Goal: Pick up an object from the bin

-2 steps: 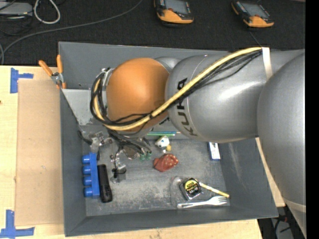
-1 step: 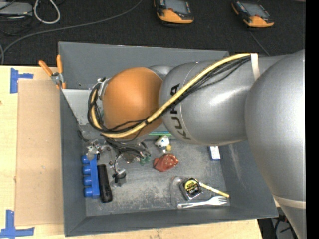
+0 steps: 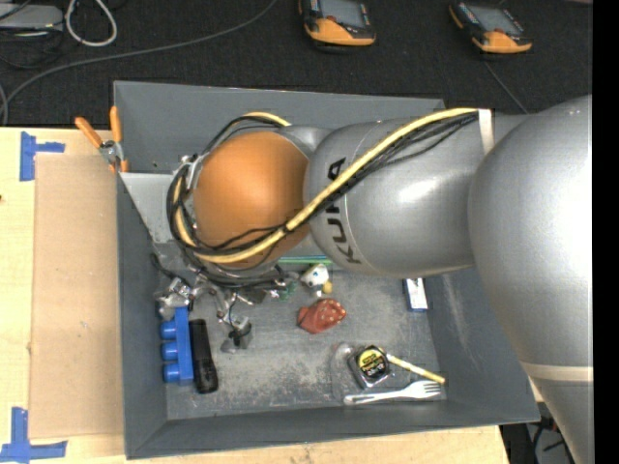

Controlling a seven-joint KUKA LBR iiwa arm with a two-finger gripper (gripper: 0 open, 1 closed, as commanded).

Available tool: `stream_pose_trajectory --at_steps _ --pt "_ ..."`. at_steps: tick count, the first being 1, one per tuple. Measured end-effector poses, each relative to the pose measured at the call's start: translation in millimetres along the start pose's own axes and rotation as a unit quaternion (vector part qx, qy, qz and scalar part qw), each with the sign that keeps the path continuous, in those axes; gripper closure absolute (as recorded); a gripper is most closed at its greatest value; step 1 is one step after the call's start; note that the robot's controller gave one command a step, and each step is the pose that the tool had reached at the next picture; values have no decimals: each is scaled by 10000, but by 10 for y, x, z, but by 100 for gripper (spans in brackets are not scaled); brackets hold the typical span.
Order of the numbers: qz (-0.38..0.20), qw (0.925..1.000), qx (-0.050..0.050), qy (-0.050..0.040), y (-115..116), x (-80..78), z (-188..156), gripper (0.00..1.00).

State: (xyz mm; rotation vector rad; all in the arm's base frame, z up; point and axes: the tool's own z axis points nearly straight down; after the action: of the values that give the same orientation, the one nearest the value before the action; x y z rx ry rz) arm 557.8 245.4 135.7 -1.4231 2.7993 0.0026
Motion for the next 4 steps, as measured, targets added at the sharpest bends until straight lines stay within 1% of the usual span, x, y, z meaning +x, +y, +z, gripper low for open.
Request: stream_pose_trajectory --at_steps 1,2,3,4 --pt "-1488 9889 -20 -11 -183 -4 671 0" --pt "-2670 9637 18 -41 -144 -136 637 100" --pt "-2666 9638 16 -41 -144 -135 637 100" --pt "-2647 9643 12 -44 -143 -135 518 100"
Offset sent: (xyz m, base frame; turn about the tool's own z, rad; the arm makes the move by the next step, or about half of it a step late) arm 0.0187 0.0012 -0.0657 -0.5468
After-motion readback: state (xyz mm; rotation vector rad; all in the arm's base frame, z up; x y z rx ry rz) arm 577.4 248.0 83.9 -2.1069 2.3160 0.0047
